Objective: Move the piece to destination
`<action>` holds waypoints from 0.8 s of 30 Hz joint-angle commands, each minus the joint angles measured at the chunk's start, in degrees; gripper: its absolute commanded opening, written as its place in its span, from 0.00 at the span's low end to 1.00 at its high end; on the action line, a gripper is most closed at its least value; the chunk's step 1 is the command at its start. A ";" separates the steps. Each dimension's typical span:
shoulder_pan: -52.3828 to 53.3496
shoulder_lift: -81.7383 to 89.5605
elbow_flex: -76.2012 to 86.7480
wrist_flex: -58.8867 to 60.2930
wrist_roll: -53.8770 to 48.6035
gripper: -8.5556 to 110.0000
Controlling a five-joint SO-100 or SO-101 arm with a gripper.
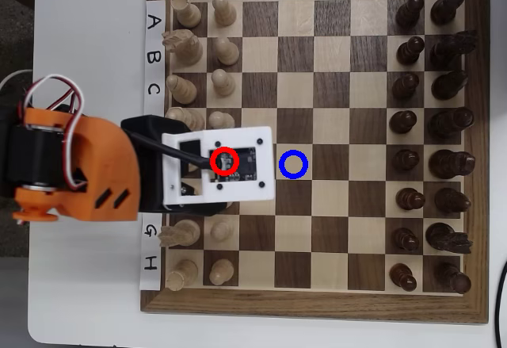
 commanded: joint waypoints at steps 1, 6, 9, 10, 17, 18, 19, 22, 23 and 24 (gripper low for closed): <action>-0.88 -0.53 0.62 -0.62 0.35 0.22; -1.85 -3.16 2.46 -1.05 0.62 0.22; -1.85 -4.83 3.78 -3.16 0.70 0.21; -1.85 -5.36 4.22 -3.87 0.70 0.21; -1.76 -8.17 6.06 -4.13 0.70 0.21; -1.76 -8.35 6.24 -3.60 0.70 0.21; -1.76 -8.53 6.42 -2.90 0.70 0.21; -1.76 -8.61 7.65 -1.67 0.70 0.21; -1.76 -8.61 8.26 -1.49 0.70 0.21; -1.76 -8.61 8.79 -1.32 0.70 0.21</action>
